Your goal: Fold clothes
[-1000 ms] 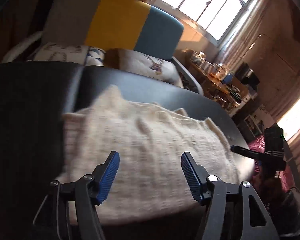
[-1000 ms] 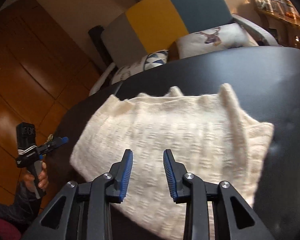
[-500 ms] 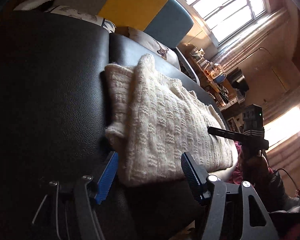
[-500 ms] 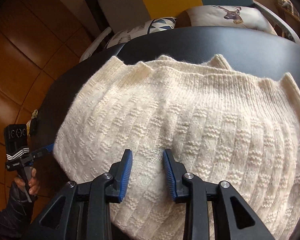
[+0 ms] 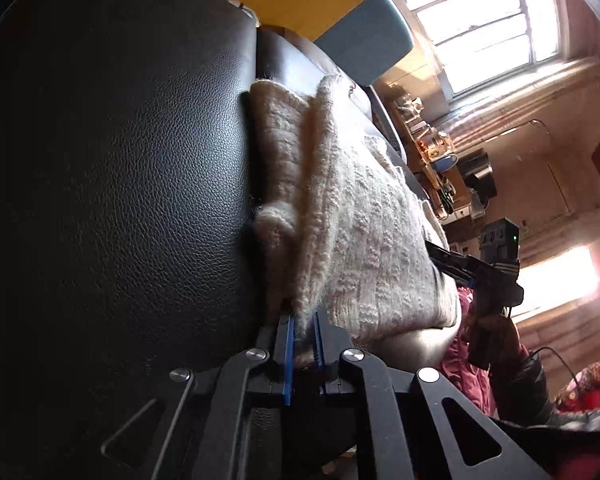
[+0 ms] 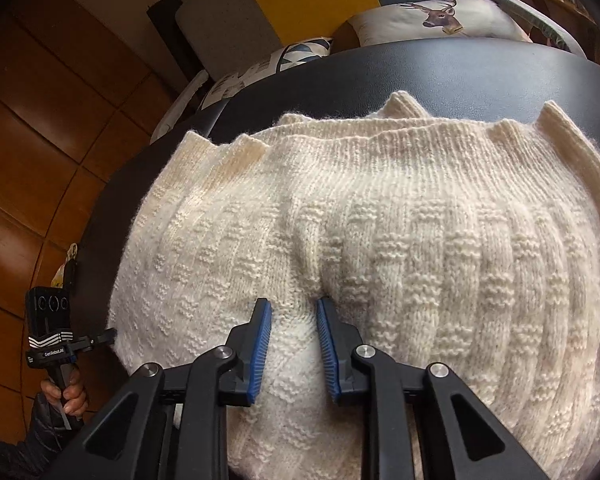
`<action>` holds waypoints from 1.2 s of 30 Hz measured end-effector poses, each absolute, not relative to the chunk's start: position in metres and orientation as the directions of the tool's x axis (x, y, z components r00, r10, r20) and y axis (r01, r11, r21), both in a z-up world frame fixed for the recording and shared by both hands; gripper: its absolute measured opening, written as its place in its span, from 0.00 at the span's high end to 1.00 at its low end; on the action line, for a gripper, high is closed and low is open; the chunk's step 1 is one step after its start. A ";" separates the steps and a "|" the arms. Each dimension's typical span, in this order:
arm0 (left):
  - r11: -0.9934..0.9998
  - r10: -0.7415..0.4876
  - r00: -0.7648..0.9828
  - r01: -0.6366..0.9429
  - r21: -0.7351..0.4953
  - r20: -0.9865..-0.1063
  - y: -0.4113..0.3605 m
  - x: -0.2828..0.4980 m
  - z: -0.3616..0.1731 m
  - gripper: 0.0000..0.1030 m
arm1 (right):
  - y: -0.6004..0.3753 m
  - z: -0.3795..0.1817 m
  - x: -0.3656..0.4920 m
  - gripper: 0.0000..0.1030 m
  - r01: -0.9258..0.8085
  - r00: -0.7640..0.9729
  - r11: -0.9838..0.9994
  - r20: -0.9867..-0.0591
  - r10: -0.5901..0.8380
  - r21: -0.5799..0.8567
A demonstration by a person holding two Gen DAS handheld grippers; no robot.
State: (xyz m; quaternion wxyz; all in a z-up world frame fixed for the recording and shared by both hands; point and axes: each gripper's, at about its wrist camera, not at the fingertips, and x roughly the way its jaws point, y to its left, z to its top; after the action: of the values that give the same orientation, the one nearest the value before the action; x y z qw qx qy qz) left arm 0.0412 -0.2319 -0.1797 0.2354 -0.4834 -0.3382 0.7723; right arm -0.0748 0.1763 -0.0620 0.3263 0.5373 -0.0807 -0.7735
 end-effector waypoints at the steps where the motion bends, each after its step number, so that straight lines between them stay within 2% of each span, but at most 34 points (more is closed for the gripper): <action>1: -0.662 0.683 -0.434 -0.028 -0.749 -0.587 -0.235 0.040 -0.175 0.87 | 0.177 -0.062 -0.075 0.78 0.417 -0.210 -0.773 -0.776 -0.594 0.479; 7: -0.679 0.619 -0.557 -0.026 -0.734 -0.554 -0.259 0.034 -0.137 0.67 | 0.181 -0.064 -0.074 0.78 0.409 -0.216 -0.761 -0.757 -0.617 0.503; 10: -0.721 0.586 -0.566 -0.038 -0.692 -0.580 -0.253 0.013 -0.125 0.64 | 0.180 -0.064 -0.074 0.78 0.408 -0.215 -0.759 -0.754 -0.620 0.508; 14: -0.774 0.568 -0.537 -0.093 -0.626 -0.623 -0.229 -0.030 -0.116 0.54 | 0.180 -0.067 -0.076 0.78 0.409 -0.210 -0.751 -0.747 -0.630 0.518; 17: -0.812 0.549 -0.499 -0.128 -0.569 -0.671 -0.208 -0.069 -0.118 0.49 | 0.181 -0.068 -0.078 0.78 0.407 -0.198 -0.742 -0.741 -0.641 0.533; 22: -0.876 0.472 -0.447 -0.137 -0.463 -0.760 -0.177 -0.106 -0.130 0.51 | 0.183 -0.070 -0.081 0.78 0.411 -0.184 -0.726 -0.729 -0.659 0.552; 23: -0.900 0.428 -0.459 -0.133 -0.416 -0.779 -0.173 -0.108 -0.132 0.74 | 0.184 -0.070 -0.081 0.80 0.412 -0.182 -0.723 -0.728 -0.661 0.554; 24: -0.928 0.366 -0.475 -0.125 -0.351 -0.800 -0.170 -0.107 -0.134 0.92 | 0.185 -0.071 -0.081 0.81 0.412 -0.182 -0.724 -0.729 -0.660 0.553; 25: -0.934 0.347 -0.484 -0.101 -0.343 -0.803 -0.173 -0.104 -0.137 0.93 | 0.186 -0.071 -0.082 0.87 0.409 -0.183 -0.729 -0.733 -0.655 0.549; 26: -0.920 0.366 -0.484 -0.061 -0.387 -0.795 -0.183 -0.101 -0.143 0.93 | 0.187 -0.072 -0.082 0.92 0.407 -0.184 -0.733 -0.737 -0.650 0.545; 29: -0.876 0.412 -0.505 0.011 -0.483 -0.759 -0.203 -0.090 -0.148 0.92 | 0.195 -0.078 -0.086 0.97 0.373 -0.179 -0.716 -0.712 -0.679 0.590; 33: -0.909 0.338 -0.569 0.007 -0.416 -0.749 -0.200 -0.077 -0.122 0.88 | 0.198 -0.080 -0.086 0.97 0.372 -0.175 -0.702 -0.697 -0.695 0.607; 34: -0.902 0.362 -0.589 -0.025 -0.431 -0.723 -0.195 -0.076 -0.109 0.87 | 0.198 -0.080 -0.086 0.97 0.372 -0.175 -0.701 -0.695 -0.697 0.609; 36: -0.878 0.430 -0.612 -0.111 -0.466 -0.664 -0.183 -0.074 -0.085 0.76 | 0.199 -0.080 -0.086 0.97 0.368 -0.175 -0.694 -0.686 -0.706 0.619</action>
State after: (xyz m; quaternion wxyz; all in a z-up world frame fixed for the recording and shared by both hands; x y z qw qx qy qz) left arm -0.0743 -0.1831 -0.0854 0.1544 -0.4128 -0.1928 0.8767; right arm -0.0862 0.1991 -0.0798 0.3580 0.5331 -0.1582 -0.7500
